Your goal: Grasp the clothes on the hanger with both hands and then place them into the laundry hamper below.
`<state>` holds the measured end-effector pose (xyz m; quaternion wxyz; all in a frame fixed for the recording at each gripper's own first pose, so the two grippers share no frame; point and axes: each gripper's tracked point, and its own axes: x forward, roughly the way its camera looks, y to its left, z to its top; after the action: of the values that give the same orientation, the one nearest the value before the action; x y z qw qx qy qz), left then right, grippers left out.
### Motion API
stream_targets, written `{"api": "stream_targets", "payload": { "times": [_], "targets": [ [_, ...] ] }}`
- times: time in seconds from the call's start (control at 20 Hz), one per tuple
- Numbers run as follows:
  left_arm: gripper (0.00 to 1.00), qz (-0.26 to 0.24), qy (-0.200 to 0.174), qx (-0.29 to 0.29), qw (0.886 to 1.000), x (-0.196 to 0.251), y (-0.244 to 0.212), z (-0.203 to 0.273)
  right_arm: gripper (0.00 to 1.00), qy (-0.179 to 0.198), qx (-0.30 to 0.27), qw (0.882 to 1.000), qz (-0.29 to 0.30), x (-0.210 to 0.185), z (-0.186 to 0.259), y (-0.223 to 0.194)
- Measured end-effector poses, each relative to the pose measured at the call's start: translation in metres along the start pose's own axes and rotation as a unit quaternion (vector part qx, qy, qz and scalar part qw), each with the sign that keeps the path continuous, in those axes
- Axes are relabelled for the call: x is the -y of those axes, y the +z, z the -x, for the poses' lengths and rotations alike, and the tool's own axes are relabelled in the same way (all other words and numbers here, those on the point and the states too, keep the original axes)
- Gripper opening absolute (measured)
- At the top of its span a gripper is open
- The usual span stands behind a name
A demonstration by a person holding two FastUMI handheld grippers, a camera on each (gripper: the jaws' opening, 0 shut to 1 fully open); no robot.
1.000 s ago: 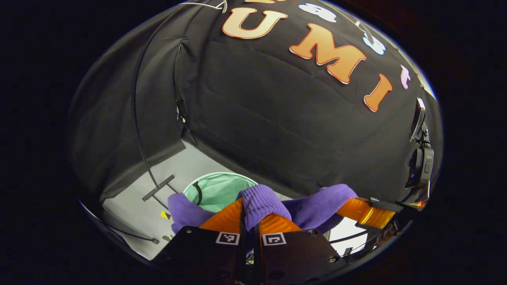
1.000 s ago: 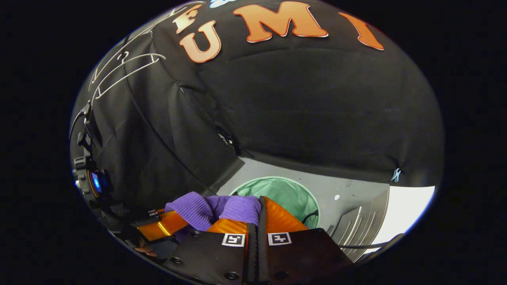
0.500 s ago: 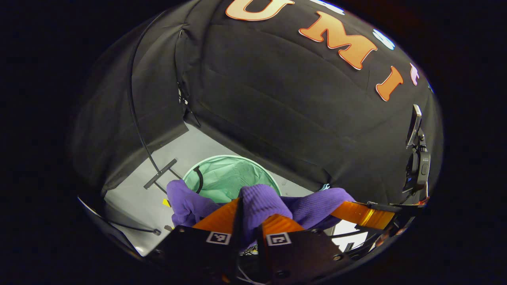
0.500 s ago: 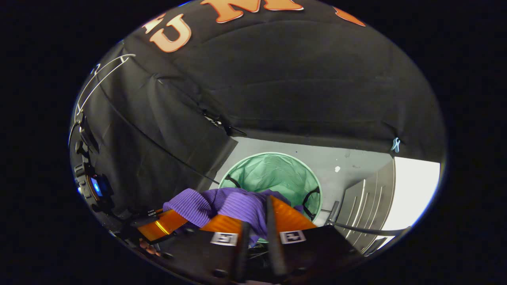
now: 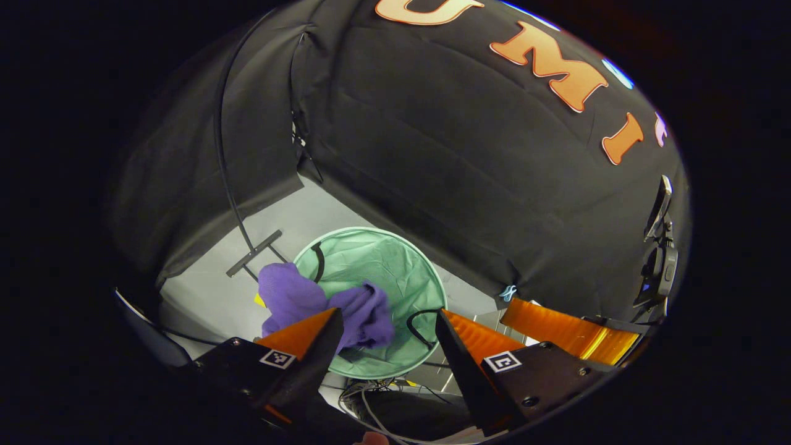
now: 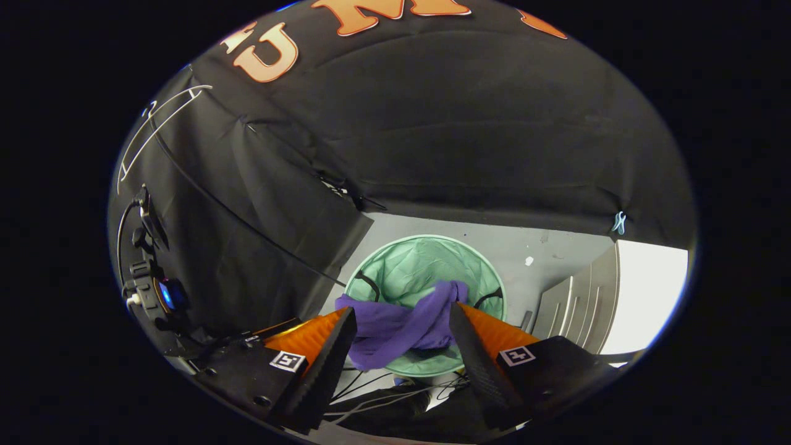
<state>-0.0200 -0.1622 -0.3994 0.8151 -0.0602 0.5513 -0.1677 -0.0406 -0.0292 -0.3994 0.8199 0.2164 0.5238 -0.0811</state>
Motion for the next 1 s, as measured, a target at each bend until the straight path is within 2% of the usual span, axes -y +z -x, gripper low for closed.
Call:
{"api": "stream_targets", "payload": {
  "times": [0.15, 0.35, 0.5, 0.6, 0.85, 0.9, 1.0],
  "targets": [
    [0.96, 0.0, -0.004, 0.015, 1.0, 0.001, 0.006, 0.009, 0.99, -0.003, 0.012, 1.0, 0.006, -0.004, 0.008, 0.002],
    [0.96, -0.001, -0.013, 0.073, 0.997, 0.006, 0.03, 0.03, 0.99, 0.002, 0.072, 0.997, 0.034, -0.012, 0.041, 0.024],
    [0.97, -0.022, -0.006, 0.122, 0.992, 0.012, 0.046, 0.058, 0.98, 0.002, 0.132, 0.988, 0.077, -0.019, 0.079, 0.048],
    [0.97, -0.032, 0.001, 0.153, 0.988, 0.021, 0.056, 0.084, 0.98, 0.017, 0.173, 0.981, 0.09, -0.029, 0.109, 0.061],
    [0.96, -0.042, 0.02, 0.251, 0.967, 0.043, 0.083, 0.165, 0.98, 0.051, 0.275, 0.953, 0.115, -0.043, 0.181, 0.088],
    [0.96, -0.053, 0.029, 0.269, 0.961, 0.044, 0.085, 0.181, 1.0, 0.054, 0.29, 0.948, 0.121, -0.042, 0.196, 0.09],
    [0.96, -0.068, 0.035, 0.31, 0.948, 0.046, 0.091, 0.216, 0.98, 0.055, 0.313, 0.939, 0.129, -0.04, 0.225, 0.092]
  ]
}}
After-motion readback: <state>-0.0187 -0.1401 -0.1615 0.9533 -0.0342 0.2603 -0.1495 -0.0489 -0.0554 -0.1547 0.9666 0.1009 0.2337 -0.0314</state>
